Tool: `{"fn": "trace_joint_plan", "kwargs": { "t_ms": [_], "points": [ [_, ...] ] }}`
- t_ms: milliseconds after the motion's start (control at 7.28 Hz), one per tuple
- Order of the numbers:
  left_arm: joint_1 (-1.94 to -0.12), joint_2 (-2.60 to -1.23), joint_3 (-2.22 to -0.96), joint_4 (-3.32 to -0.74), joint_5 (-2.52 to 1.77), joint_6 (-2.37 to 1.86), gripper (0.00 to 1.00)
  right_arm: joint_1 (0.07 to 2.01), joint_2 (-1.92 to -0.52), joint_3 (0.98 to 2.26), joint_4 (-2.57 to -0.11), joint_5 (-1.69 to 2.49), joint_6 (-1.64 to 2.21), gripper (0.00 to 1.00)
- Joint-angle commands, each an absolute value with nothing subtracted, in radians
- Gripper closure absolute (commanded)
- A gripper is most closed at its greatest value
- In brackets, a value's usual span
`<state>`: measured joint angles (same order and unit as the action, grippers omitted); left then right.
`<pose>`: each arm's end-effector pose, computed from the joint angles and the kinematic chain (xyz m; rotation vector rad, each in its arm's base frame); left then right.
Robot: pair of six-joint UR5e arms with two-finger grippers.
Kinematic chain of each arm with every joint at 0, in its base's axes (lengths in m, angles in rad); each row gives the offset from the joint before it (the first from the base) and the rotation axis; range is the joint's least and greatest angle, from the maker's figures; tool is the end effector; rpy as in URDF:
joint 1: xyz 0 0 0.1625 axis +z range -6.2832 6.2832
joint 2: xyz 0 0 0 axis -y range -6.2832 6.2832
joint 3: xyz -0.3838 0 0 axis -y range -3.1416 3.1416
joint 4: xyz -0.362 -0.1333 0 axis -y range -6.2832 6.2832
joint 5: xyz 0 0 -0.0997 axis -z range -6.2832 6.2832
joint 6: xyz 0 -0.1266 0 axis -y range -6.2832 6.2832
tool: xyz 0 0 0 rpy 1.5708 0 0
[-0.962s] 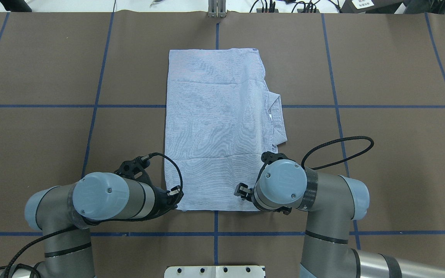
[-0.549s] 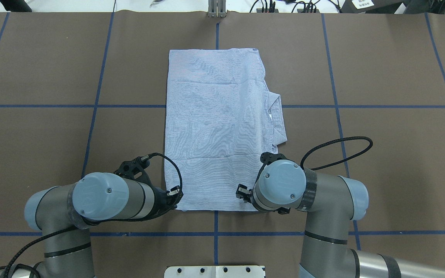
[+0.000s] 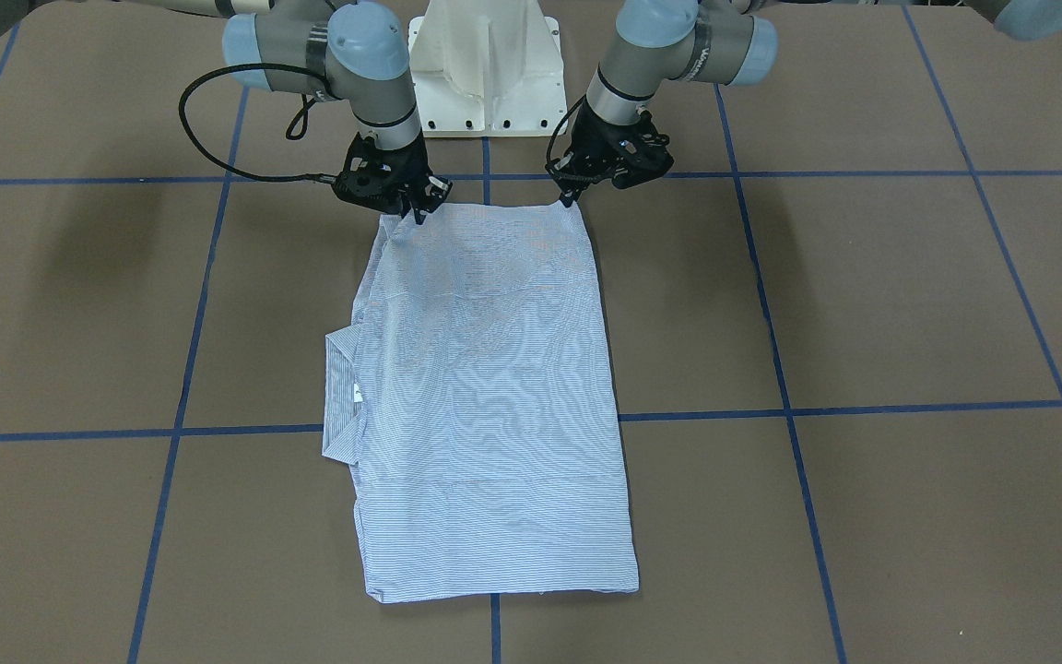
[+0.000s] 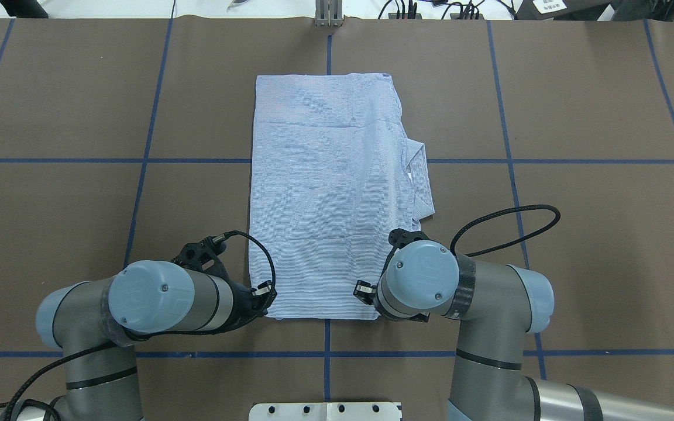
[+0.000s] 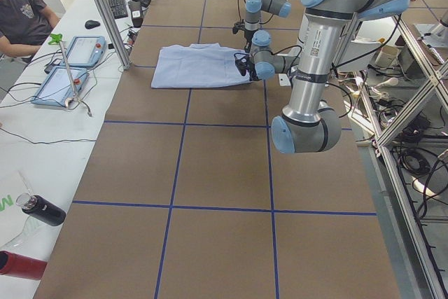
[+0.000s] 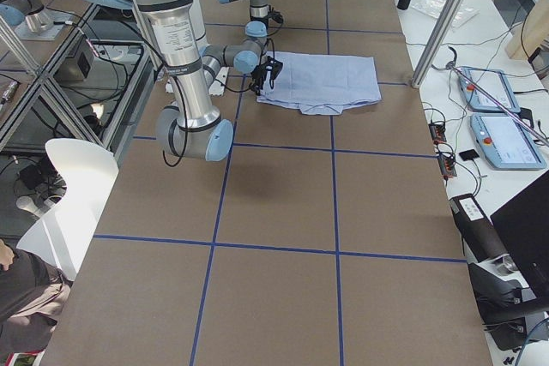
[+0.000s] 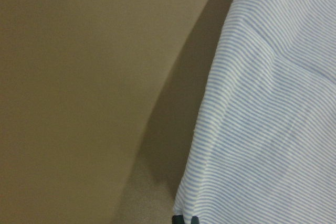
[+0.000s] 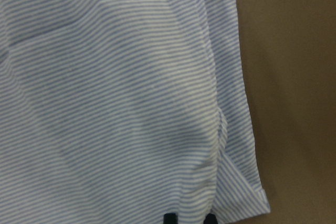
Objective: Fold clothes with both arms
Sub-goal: 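Grasp the near edge of the shirt with both grippers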
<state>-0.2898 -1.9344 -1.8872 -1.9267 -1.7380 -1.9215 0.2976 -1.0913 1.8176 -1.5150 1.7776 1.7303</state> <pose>0.5201 -0.2722 0.2714 -0.1854 1.0398 -0.4942 -0.5477 -0.2802 0.2802 -0.1426 -0.7951 0.3513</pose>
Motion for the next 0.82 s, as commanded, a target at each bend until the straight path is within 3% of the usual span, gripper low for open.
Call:
{"fn": "trace_joint_plan", "kwargs": {
  "t_ms": [0,275,687],
  "points": [
    [-0.29,-1.934,-1.887,-1.927,-1.738,-1.922,1.0,0.299,-1.091,1.816,-1.516,1.775,1.73,1.0],
    [-0.291,-1.936,-1.891,-1.927,-1.738,-1.922,1.0,0.299,-1.092,1.825,-1.516,1.773,1.743,1.0],
    [-0.284,-1.937,-2.014,-1.797,-1.744,-1.921,1.0,0.307,-1.126,1.909,-1.506,1.84,1.711,1.0]
  ]
}}
